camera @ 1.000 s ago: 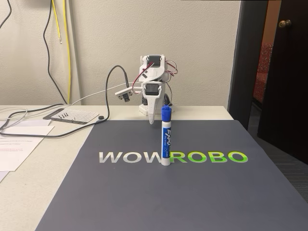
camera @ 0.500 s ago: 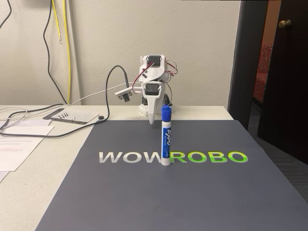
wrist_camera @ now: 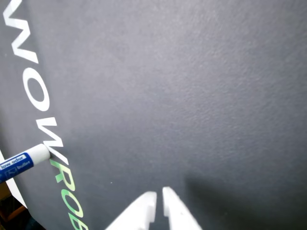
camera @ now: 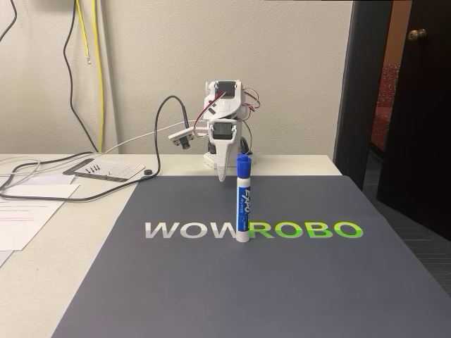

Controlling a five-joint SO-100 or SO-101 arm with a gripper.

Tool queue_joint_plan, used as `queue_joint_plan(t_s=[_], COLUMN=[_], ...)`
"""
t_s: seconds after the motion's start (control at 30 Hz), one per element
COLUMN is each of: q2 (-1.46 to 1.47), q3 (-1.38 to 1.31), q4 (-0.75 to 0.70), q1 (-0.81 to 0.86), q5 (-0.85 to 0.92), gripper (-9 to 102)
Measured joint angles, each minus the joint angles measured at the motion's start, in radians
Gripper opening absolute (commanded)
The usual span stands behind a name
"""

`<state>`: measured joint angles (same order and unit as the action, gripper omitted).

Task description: Pick up the blue marker.

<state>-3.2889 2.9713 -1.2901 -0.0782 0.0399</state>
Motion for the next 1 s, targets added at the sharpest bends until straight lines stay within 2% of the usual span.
queue_joint_plan(t_s=[0.7,1.0], q2=[0.0,0.0], q3=[0.012,0.009], q4=[0.043,0.072], q1=[-0.021,-0.064], q5=[-0.049,-0.186], gripper=[0,0])
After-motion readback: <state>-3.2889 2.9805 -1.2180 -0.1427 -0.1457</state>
